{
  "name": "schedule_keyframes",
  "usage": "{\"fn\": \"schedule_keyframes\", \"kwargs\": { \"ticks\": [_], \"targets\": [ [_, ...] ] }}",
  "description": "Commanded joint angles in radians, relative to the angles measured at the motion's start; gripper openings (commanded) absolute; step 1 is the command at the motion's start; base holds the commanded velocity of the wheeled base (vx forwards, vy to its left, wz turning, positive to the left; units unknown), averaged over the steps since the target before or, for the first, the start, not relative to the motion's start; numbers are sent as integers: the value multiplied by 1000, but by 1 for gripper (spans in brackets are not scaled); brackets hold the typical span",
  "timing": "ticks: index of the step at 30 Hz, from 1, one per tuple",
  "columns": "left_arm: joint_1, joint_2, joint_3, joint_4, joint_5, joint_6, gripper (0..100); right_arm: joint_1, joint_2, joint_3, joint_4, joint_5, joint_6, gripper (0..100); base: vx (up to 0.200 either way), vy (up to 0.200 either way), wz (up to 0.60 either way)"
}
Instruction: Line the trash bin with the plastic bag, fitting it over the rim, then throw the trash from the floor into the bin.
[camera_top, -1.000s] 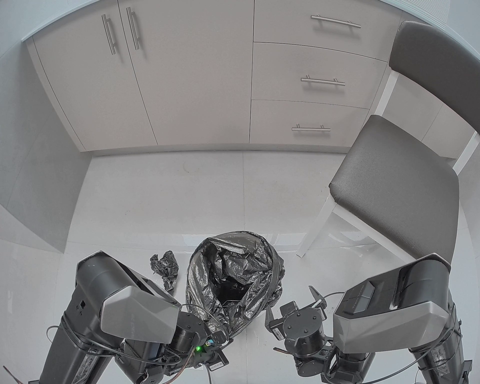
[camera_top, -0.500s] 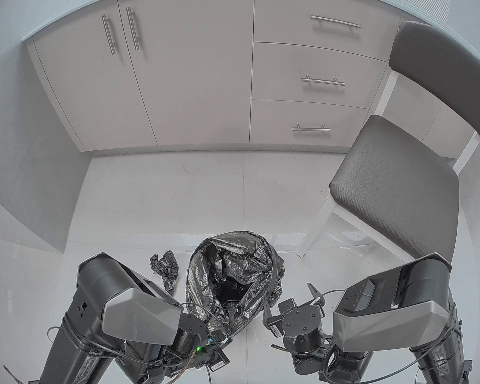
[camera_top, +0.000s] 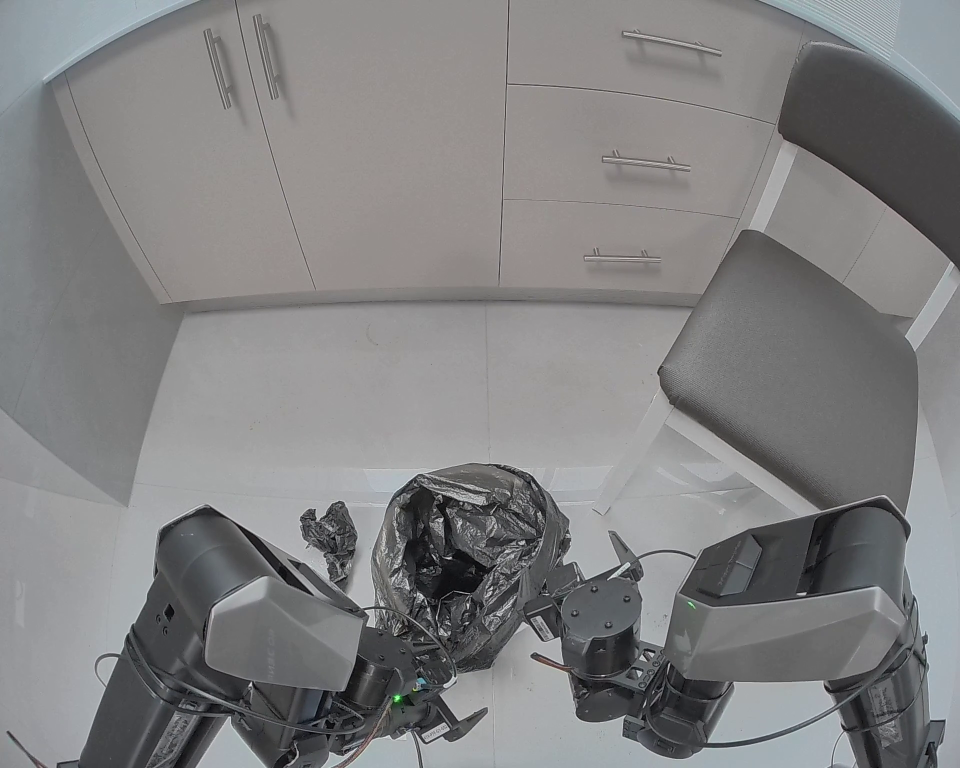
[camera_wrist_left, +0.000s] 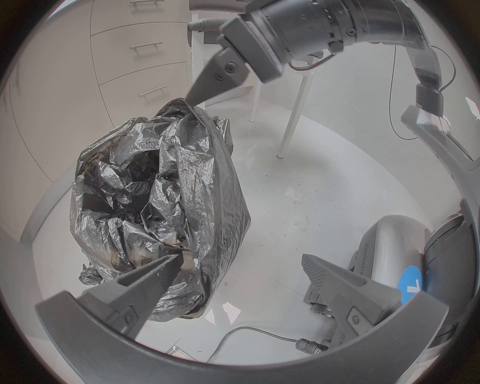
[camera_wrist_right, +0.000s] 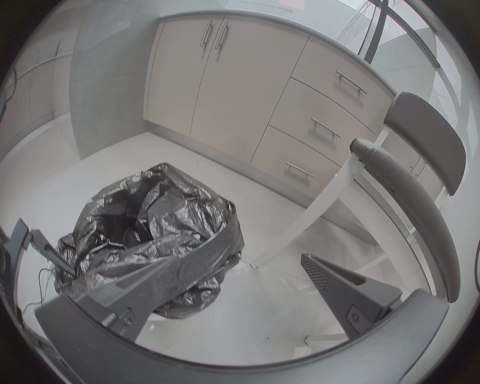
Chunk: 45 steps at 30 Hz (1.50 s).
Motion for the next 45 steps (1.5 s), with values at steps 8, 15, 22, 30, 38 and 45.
{"fn": "schedule_keyframes", "kwargs": {
  "ticks": [8, 15, 22, 30, 38, 45],
  "targets": [
    [-18, 3, -9, -1, 0, 0, 100, -33, -1, -120, -18, 0, -43, 100, 0, 0, 0],
    [-16, -1, -14, -1, -2, -11, 100, -19, 9, -125, -13, 1, -60, 100, 0, 0, 0],
    [-12, -3, -14, -1, -2, -47, 100, -28, 19, -128, -12, 0, -61, 100, 0, 0, 0],
    [-13, -5, -12, -1, 0, -52, 100, -27, 25, -129, -18, 1, -61, 100, 0, 0, 0],
    [-12, -5, -15, -1, 0, -54, 100, -17, 39, -132, -18, 1, -61, 100, 0, 0, 0],
    [-12, -5, -17, -1, 0, -73, 100, -2, 22, -129, -18, 1, -61, 100, 0, 0, 0]
  ]
}}
